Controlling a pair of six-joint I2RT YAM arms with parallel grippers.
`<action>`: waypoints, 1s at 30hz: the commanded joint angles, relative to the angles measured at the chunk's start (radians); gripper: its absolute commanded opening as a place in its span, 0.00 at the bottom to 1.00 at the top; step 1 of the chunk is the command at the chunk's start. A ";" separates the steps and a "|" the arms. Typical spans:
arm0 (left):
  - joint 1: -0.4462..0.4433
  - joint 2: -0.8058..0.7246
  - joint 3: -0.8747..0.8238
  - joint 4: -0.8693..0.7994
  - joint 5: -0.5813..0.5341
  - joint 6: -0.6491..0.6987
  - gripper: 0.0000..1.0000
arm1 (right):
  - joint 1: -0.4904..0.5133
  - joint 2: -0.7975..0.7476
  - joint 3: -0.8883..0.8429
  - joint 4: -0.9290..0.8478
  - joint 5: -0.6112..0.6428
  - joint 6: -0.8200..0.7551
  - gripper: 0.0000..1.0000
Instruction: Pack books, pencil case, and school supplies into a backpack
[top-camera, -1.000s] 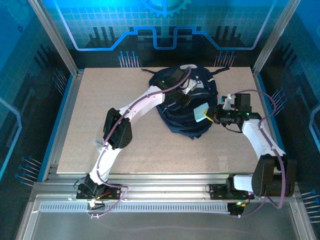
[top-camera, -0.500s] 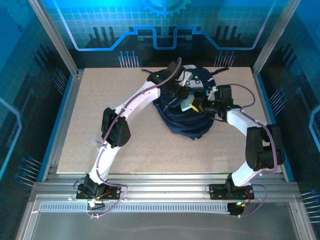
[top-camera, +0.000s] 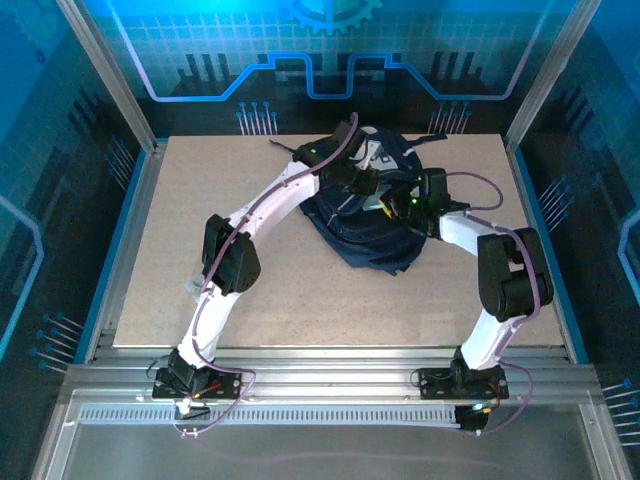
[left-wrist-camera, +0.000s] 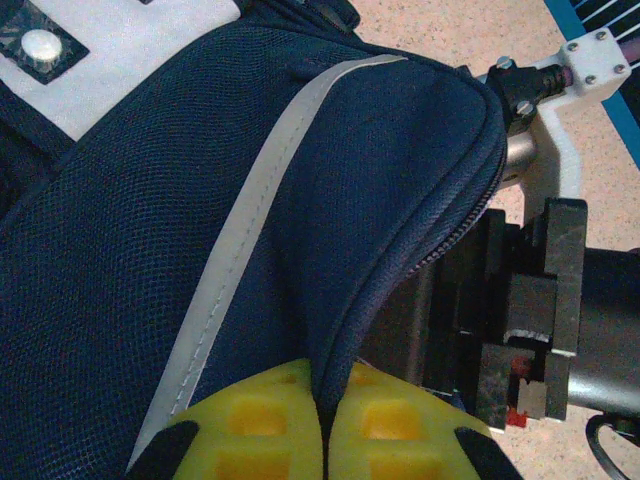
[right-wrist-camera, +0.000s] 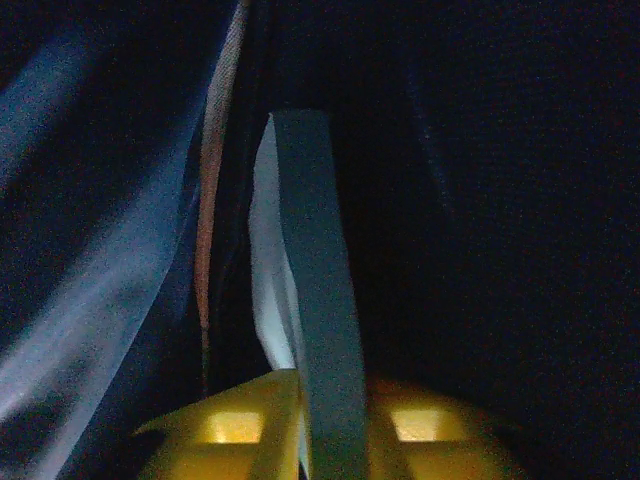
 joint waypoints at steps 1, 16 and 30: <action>0.004 -0.061 0.038 0.061 0.064 -0.044 0.00 | 0.004 -0.008 0.028 -0.108 0.061 -0.013 0.31; 0.033 -0.129 -0.114 0.079 0.055 -0.071 0.15 | -0.089 -0.457 0.064 -0.705 0.150 -0.526 0.81; 0.095 -0.639 -0.792 0.082 -0.356 -0.232 0.99 | -0.127 -0.447 0.047 -0.549 -0.105 -0.503 1.00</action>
